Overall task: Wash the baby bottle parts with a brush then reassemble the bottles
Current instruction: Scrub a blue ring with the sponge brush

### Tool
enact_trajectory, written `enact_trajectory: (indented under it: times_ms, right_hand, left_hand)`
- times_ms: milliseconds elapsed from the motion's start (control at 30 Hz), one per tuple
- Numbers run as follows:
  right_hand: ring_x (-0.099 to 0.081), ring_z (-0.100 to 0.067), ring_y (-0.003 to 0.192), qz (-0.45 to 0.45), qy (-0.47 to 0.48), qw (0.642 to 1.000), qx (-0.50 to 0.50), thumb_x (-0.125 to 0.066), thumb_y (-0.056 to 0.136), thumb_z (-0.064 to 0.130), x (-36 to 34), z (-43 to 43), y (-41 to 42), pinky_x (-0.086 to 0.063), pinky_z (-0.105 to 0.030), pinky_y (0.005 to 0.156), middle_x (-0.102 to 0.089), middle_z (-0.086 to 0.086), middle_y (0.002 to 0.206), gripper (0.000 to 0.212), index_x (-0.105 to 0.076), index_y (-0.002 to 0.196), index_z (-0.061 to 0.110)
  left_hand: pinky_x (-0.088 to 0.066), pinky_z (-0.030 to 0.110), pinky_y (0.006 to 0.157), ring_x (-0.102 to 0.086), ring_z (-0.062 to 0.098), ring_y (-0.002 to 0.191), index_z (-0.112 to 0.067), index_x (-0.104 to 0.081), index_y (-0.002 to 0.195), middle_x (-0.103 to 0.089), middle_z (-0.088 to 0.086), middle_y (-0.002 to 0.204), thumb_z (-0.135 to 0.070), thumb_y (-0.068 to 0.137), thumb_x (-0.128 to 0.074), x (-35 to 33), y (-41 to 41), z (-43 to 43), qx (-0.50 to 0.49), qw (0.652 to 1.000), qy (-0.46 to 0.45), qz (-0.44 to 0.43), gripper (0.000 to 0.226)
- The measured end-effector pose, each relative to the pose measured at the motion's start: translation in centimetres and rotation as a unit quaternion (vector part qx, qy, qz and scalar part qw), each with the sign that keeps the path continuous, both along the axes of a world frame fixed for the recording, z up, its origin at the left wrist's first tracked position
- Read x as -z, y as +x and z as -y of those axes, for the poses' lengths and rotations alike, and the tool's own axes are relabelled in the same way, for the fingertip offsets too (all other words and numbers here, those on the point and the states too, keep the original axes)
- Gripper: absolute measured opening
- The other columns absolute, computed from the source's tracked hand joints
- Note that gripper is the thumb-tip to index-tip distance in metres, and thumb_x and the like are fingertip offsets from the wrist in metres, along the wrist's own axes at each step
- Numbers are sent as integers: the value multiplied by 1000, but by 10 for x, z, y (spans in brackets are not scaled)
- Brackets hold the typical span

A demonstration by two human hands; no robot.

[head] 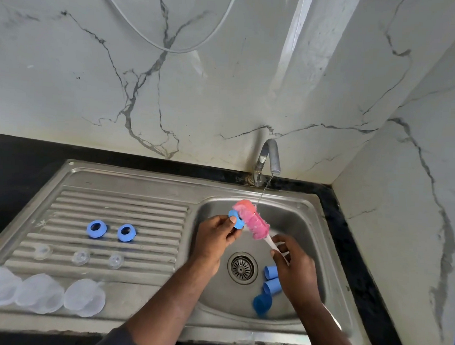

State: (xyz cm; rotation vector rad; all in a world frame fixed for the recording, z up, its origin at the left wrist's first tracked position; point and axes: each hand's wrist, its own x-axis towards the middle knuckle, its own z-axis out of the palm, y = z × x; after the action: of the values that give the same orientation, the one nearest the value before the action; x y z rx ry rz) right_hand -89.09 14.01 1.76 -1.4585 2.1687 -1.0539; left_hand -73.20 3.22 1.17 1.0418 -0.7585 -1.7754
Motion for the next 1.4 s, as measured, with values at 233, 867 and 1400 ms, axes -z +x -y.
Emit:
enact_trajectory:
  times_ms: [233, 867, 1400]
  right_hand:
    - [-64, -1, 83, 1, 14, 999, -31, -71, 91, 11, 5, -4, -13, -51, -19, 70, -68, 17, 83, 27, -66, 108, 31]
    - [-65, -5, 81, 8, -19, 999, -40, -71, 89, 12, 4, -6, -12, -54, -26, 71, -68, 19, 84, 35, -59, 105, 41]
    - [-69, -20, 83, -136, -16, 990, -16, -70, 89, 18, 7, 0, 5, -54, -34, 65, -73, 9, 94, 33, -58, 113, 37]
  left_hand:
    - [-59, 23, 80, -72, 21, 94, 1, -69, 99, -74, 15, 97, -8, 99, -60, 3, 4, 7, -19, 1000, -8, 19, 13]
    - [-59, 28, 81, -70, 20, 86, -7, -71, 88, -71, 14, 87, -8, 95, -65, -5, -2, 8, -2, 992, -82, 98, 10]
    - [-35, 7, 57, -53, 5, 63, -8, -75, 97, -72, 2, 81, -15, 94, -67, -2, 18, 4, 42, 823, -318, 469, 11]
